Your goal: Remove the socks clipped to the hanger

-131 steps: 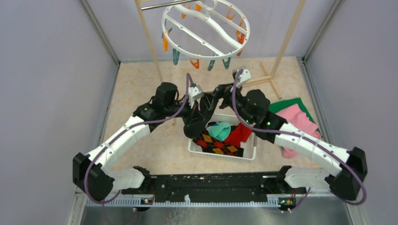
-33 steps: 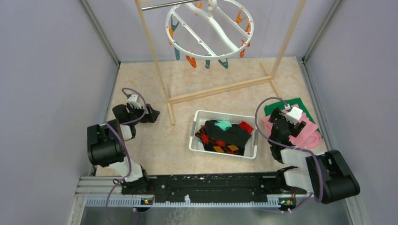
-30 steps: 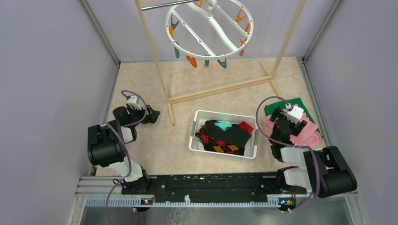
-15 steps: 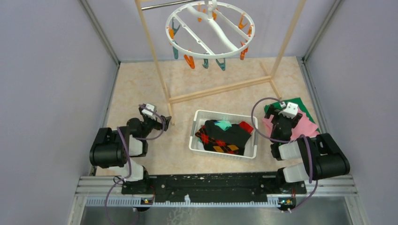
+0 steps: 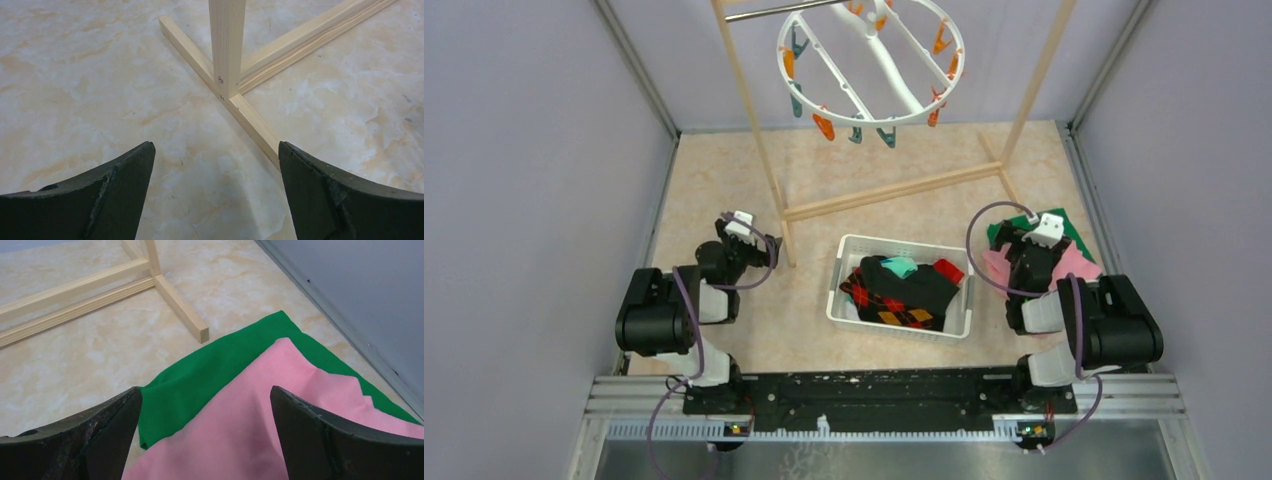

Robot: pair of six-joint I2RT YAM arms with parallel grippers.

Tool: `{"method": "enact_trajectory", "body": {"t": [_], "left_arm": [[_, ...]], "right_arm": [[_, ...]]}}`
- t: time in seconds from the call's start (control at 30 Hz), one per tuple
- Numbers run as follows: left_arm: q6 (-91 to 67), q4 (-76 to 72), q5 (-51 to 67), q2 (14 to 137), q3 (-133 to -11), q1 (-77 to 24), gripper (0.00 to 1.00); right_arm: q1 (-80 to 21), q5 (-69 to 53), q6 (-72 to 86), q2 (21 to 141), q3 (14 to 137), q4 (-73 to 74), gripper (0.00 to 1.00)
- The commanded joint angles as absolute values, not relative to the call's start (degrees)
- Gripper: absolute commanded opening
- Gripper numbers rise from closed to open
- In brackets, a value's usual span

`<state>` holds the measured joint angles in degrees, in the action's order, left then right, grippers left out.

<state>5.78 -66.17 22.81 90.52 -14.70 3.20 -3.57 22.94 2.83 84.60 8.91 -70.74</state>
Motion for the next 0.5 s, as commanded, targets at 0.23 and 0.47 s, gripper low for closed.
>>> {"method": "enact_trajectory", "body": {"t": [0.23,0.47], "left_arm": [[6.77,-68.02,22.53,90.08,-15.38,2.76,0.99],[6.71,-67.96,22.07,89.72,-15.21,2.63,0.99]], "right_arm": [[-3.25,20.81,4.16,83.27,9.23,-72.07,0.99],[-3.25,20.77,4.09,83.25,9.23,-72.07,0.99]]}}
